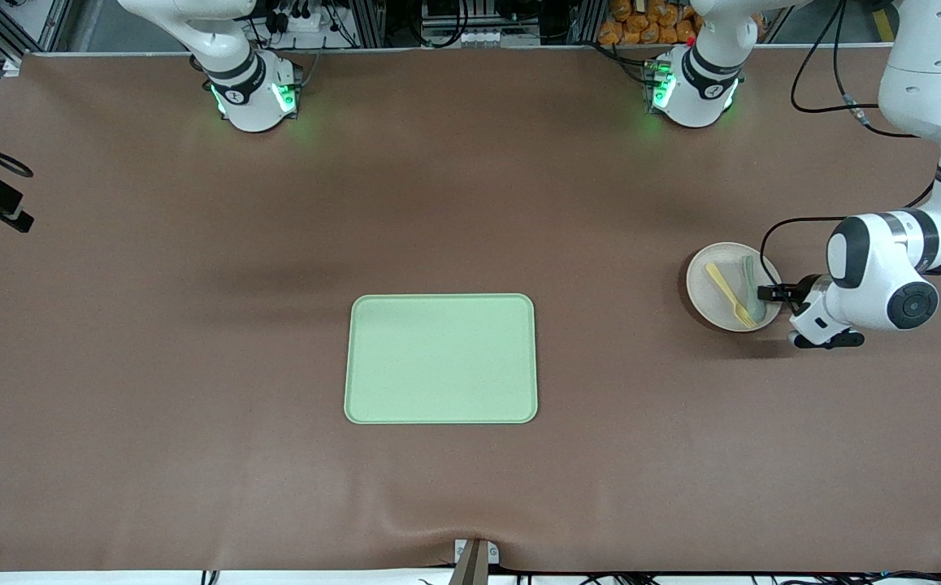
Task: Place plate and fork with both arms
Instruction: 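Lower the left gripper to the plate rim and close on it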
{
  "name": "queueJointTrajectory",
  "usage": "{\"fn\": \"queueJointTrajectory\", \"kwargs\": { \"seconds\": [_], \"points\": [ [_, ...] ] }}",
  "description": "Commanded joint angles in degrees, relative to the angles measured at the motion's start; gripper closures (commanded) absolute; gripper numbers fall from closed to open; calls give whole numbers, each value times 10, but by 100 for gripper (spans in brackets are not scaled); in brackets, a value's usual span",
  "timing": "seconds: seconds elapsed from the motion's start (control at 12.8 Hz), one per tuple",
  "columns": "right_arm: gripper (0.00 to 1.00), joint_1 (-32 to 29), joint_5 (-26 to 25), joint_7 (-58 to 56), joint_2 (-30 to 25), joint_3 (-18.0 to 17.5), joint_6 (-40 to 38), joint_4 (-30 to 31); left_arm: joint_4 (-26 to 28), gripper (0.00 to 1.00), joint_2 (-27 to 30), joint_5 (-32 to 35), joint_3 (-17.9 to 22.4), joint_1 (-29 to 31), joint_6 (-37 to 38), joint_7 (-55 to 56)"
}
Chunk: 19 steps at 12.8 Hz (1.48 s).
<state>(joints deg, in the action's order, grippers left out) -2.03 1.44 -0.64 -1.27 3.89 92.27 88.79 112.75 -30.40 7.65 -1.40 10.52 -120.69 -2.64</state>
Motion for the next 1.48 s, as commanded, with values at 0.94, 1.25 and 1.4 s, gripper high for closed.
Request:
{"fn": "queueJointTrajectory", "kwargs": {
  "seconds": [0.94,1.25,1.4],
  "points": [
    [0,-10,1,-4,-3,-5,-4,1,-1,100,-3,3,-3,-4,-10,-6],
    [0,-10,1,-3,-3,-5,-4,1,-9,100,-1,-5,-13,6,-10,-35],
    [0,-10,1,-3,-3,-5,-4,1,-43,100,0,-40,-17,0,1,-37]
  ]
}}
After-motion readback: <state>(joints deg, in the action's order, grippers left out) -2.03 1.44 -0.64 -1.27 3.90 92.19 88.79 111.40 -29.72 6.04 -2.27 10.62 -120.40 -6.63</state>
